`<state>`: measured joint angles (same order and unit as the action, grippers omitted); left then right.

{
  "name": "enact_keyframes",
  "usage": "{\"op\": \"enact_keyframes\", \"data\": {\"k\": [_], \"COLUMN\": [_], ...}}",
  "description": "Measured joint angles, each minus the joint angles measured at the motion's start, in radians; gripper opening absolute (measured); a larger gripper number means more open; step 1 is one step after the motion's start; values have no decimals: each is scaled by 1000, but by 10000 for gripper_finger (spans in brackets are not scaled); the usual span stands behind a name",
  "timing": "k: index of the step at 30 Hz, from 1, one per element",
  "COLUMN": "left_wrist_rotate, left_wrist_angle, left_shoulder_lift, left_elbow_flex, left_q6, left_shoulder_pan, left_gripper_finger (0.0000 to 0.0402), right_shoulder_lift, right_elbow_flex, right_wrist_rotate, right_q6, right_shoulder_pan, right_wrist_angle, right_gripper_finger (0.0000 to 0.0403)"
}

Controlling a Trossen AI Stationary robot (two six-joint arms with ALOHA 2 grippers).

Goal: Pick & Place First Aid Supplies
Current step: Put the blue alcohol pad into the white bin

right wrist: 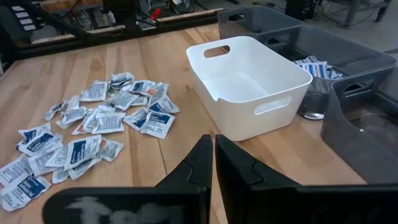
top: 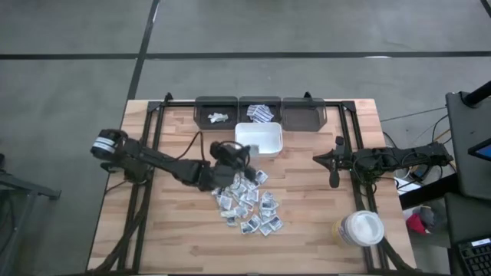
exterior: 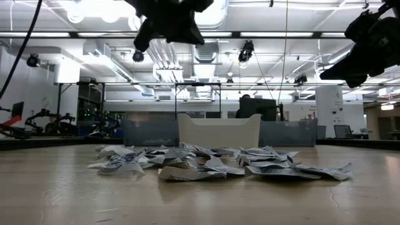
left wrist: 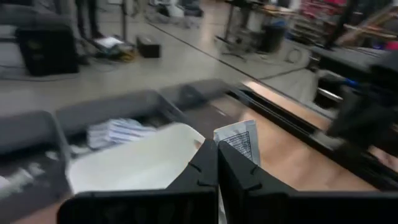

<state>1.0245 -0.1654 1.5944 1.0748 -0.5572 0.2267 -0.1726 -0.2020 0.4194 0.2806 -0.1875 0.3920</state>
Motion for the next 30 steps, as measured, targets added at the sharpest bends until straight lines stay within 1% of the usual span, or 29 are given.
{"op": "enact_keyframes", "data": {"k": [1,3,10,13,21,27,30], "left_wrist_rotate": [-10,-64,-364,-468,-676,-825,-866], "left_wrist_angle": [0,4,4,35,159,328,420], "left_shoulder_lift": [0,0,19,35,133,258,325], "left_elbow_flex": [0,0,0,15,148,288,356], "left_q6": [15,63,276,360,563,691,762], "left_shoulder_pan": [-21,-70,-258,-329,-457,-502,-509], "left_gripper_finger": [0,0,0,0,0,0,0], "right_shoulder_lift": [0,0,0,0,0,0,0], "right_elbow_flex": [0,0,0,0,0,0,0], "right_wrist_rotate": [0,0,0,0,0,1,1], "right_q6": [0,-2,-4,-4,-4,-3,-2], "right_shoulder_pan": [0,0,0,0,0,0,0], "right_wrist_angle": [0,0,0,0,0,0,0], "right_gripper_finger": [18,18,18,18,18,18,18]}}
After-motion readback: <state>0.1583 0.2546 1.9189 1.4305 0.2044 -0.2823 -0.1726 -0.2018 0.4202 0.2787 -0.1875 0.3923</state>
